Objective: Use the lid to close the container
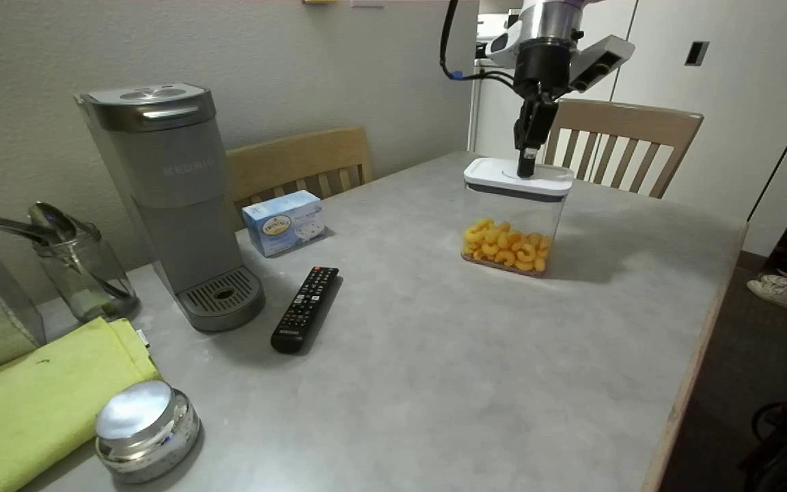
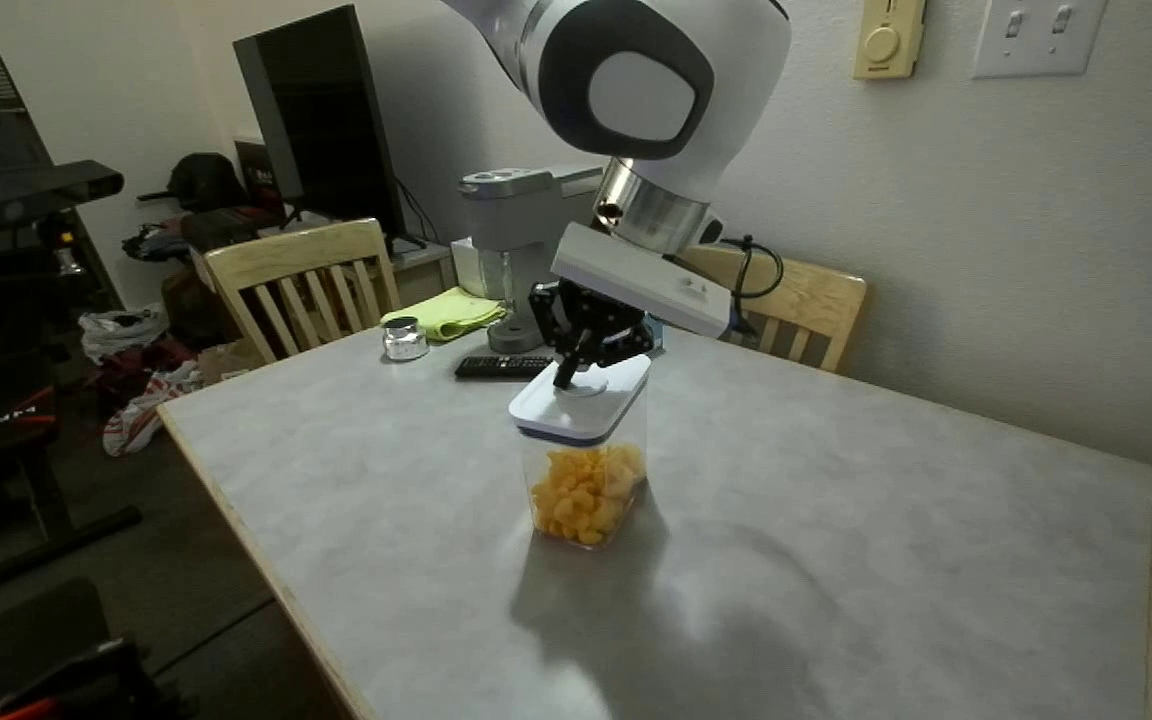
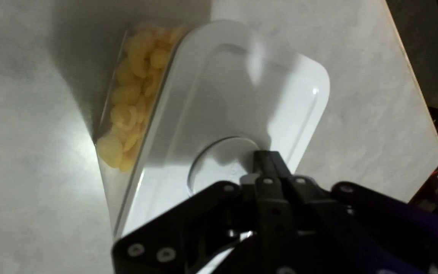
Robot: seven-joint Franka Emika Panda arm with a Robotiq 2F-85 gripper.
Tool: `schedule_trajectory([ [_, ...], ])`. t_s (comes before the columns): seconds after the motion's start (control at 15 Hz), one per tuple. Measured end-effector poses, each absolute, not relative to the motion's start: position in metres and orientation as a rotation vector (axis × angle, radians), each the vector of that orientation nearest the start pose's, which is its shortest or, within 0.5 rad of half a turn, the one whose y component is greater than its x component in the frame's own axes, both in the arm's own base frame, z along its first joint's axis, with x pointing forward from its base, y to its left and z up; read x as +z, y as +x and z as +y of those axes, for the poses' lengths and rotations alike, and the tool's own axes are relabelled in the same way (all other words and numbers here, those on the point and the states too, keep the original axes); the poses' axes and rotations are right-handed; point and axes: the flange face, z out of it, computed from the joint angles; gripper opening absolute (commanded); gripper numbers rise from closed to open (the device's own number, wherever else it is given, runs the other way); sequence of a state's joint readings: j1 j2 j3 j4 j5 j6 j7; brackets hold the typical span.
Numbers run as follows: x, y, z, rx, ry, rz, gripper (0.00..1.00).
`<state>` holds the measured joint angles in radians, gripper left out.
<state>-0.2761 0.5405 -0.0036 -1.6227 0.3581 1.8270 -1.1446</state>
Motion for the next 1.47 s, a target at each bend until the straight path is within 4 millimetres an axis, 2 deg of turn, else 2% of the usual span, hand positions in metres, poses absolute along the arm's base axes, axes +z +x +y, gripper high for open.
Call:
schedule_trajectory([
  [1.47,0.270,0.638,-0.175,0.063,-2.403,-0.795,0.00],
])
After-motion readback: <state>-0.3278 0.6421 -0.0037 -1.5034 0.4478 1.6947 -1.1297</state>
